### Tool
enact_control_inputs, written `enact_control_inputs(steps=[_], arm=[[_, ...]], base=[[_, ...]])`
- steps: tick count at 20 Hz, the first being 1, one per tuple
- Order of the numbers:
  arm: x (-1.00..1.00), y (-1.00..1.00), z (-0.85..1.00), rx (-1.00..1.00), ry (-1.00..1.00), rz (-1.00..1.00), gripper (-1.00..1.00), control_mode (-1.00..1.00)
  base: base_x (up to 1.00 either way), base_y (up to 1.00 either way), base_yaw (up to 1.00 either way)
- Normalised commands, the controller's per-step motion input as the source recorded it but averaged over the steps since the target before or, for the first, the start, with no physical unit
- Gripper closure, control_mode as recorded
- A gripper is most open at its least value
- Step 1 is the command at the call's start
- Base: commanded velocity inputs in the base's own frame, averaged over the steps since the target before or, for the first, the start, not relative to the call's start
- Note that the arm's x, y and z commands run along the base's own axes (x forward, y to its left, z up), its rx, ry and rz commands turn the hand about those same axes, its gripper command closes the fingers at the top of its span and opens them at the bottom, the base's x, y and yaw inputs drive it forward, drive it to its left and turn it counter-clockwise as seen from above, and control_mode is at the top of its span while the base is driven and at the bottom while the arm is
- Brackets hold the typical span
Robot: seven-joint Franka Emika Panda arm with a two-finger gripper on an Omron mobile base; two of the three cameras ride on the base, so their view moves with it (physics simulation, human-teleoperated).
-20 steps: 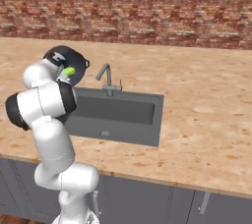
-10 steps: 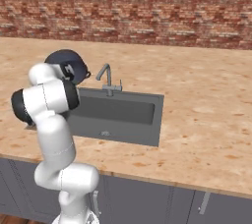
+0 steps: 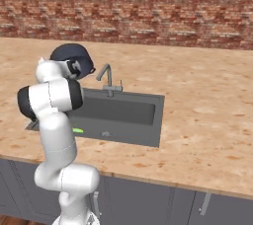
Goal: Dump the corn from the pot into the sink. Then turn on the water and wash the corn. Then turn off the water and put the corn back in the pot.
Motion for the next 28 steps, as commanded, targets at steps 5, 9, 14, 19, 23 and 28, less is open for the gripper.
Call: enact_control_inputs(steps=[5, 9, 14, 19, 23, 28], arm=[[-0.96, 0.22, 0.5, -0.07, -0.1, 0.0, 1.0, -1.0], [-1.0, 0.13, 0.59, -0.27, -0.17, 0.0, 1.0, -1.0], [-0.85, 0.03, 0.6, -0.44, -0.18, 0.0, 1.0, -1.0], [-0.57, 0.0, 0.53, -0.53, -0.16, 0.07, 1.0, -1.0], [-0.59, 0.0, 0.39, -0.56, -0.12, 0.19, 1.0, -1.0], [-0.54, -0.01, 0.28, -0.56, -0.04, 0.27, 1.0, -1.0]], base=[[0.0, 0.0, 0.0], [0.0, 0.0, 0.0], [0.0, 0.0, 0.0], [0.0, 0.0, 0.0], [0.0, 0.0, 0.0], [0.0, 0.0, 0.0]])
